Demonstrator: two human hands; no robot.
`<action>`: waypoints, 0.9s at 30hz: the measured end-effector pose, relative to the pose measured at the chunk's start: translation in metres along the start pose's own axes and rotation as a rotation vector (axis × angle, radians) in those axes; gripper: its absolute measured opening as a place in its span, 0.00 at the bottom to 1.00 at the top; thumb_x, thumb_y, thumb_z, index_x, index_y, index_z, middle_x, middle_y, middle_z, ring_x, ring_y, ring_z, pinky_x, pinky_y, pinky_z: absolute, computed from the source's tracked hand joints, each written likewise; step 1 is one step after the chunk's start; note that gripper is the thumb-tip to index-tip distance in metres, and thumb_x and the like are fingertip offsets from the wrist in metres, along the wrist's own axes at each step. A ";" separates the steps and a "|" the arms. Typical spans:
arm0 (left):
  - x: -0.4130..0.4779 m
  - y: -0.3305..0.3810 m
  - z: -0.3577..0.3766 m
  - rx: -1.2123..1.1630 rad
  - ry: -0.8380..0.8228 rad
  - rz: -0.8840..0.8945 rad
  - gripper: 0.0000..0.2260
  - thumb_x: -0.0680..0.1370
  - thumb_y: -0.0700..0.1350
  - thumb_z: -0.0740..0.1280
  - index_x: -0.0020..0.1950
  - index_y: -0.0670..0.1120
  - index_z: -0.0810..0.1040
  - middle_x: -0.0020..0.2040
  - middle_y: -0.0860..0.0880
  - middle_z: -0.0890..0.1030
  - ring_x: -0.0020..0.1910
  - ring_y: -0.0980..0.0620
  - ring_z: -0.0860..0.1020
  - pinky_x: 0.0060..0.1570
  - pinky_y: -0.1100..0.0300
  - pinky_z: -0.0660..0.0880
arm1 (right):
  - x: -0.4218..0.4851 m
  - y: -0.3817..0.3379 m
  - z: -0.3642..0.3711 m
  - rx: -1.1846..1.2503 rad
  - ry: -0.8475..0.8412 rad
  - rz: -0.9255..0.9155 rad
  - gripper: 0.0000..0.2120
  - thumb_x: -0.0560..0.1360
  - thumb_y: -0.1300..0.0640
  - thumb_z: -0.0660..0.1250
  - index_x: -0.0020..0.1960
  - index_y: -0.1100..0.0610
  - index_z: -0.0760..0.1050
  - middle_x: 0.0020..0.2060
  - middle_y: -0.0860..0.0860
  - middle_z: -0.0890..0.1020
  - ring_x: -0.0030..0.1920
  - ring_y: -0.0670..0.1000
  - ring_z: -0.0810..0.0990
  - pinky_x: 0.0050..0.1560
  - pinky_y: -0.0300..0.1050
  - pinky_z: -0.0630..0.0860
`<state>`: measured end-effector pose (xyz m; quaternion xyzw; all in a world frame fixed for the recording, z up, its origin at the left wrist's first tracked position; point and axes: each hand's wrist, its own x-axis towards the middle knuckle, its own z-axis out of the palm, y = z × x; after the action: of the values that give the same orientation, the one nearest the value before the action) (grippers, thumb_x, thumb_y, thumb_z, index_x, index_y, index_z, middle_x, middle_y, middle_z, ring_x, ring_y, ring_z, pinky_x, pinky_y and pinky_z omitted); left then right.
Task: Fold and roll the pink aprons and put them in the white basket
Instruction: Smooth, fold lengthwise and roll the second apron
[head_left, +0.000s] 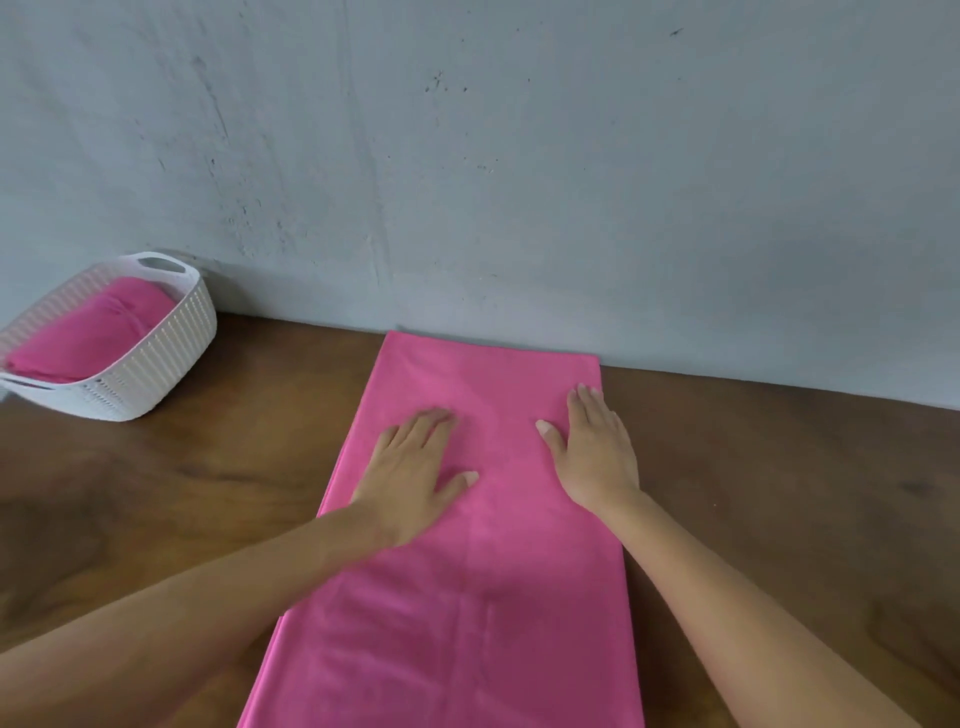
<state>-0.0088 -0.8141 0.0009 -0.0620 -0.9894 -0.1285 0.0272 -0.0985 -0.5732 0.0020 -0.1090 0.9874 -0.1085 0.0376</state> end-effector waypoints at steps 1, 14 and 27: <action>-0.006 0.005 0.004 0.002 -0.033 0.036 0.38 0.78 0.69 0.47 0.81 0.49 0.60 0.81 0.50 0.59 0.80 0.50 0.56 0.78 0.49 0.55 | -0.005 -0.002 0.000 -0.014 -0.020 -0.001 0.37 0.82 0.35 0.43 0.82 0.58 0.47 0.82 0.52 0.48 0.81 0.50 0.45 0.81 0.50 0.46; -0.018 0.018 0.014 0.048 -0.035 0.025 0.34 0.81 0.68 0.43 0.83 0.53 0.54 0.83 0.50 0.52 0.82 0.48 0.48 0.80 0.47 0.48 | -0.123 -0.013 0.001 -0.072 -0.107 0.065 0.36 0.82 0.35 0.39 0.82 0.55 0.38 0.82 0.48 0.40 0.80 0.46 0.36 0.80 0.48 0.39; -0.019 0.016 0.010 0.029 -0.068 0.074 0.33 0.82 0.65 0.46 0.82 0.48 0.56 0.83 0.43 0.54 0.82 0.42 0.50 0.79 0.42 0.50 | -0.315 -0.044 0.015 -0.098 -0.103 0.288 0.41 0.75 0.29 0.26 0.82 0.50 0.36 0.80 0.41 0.36 0.80 0.47 0.35 0.80 0.48 0.40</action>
<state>0.0113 -0.7981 -0.0057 -0.1023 -0.9885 -0.1110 -0.0008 0.2186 -0.5473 0.0134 0.0268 0.9937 -0.0477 0.0982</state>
